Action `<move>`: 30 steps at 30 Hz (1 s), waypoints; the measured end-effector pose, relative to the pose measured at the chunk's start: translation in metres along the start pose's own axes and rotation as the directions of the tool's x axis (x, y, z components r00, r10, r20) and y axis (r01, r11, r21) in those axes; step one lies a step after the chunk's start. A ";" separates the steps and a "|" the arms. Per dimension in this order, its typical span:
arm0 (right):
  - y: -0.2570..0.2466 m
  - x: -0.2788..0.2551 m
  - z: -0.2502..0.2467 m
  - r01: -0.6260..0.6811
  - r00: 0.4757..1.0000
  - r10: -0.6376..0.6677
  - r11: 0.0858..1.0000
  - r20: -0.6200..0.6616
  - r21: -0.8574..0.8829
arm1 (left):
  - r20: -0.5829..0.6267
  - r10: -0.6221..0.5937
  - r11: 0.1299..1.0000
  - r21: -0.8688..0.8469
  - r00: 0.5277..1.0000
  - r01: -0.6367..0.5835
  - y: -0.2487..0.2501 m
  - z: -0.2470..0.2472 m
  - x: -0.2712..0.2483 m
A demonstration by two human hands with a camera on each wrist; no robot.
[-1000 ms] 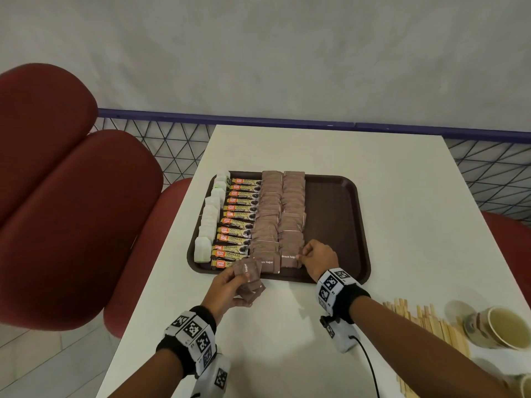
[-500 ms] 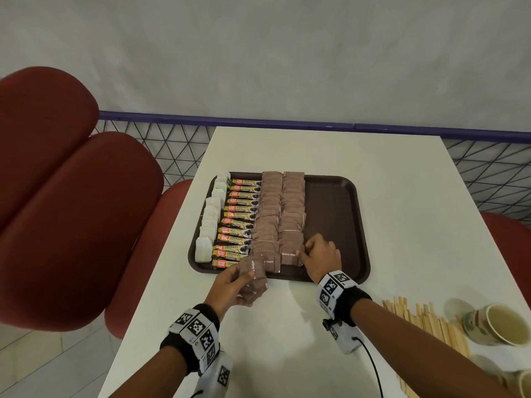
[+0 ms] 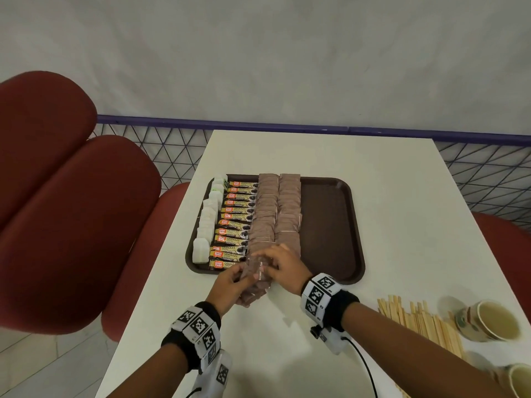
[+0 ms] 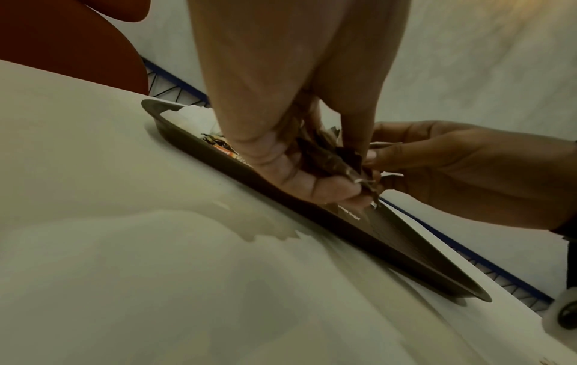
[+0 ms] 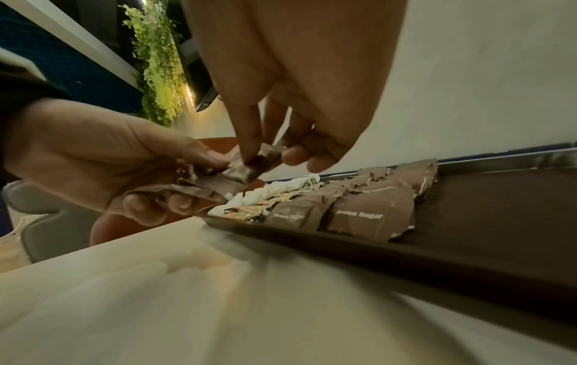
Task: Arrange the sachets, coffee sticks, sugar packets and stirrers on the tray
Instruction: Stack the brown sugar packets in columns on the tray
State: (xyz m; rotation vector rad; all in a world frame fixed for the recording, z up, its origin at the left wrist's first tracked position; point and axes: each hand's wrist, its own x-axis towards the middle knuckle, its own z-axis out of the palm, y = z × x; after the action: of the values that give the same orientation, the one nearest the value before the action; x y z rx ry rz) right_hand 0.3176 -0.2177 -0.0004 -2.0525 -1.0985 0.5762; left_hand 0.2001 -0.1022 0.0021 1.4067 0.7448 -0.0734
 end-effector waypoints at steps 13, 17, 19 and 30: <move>0.014 -0.007 -0.020 -0.259 0.950 0.302 0.908 -0.085 0.329 | -0.011 0.002 1.000 -0.002 1.000 -0.002 0.001 0.001 0.002; 0.018 -0.007 -0.018 -0.292 0.929 0.347 0.899 -0.127 0.326 | -0.030 -0.054 0.994 -0.098 0.998 0.051 0.005 0.004 0.000; 0.016 -0.008 -0.017 -0.300 0.929 0.352 0.896 -0.111 0.328 | -0.026 -0.051 0.993 -0.109 0.998 0.048 0.006 0.004 0.001; 0.040 -0.012 -0.040 -0.433 0.783 0.529 0.841 -0.328 0.323 | -0.243 0.049 0.989 -0.122 0.969 -0.081 -0.010 -0.026 0.015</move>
State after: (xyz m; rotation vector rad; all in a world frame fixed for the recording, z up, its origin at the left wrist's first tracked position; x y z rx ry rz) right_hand 0.3591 -0.2585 -0.0052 -2.1159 -0.2310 0.4608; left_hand 0.1958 -0.0748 -0.0142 1.3259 0.8852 0.1971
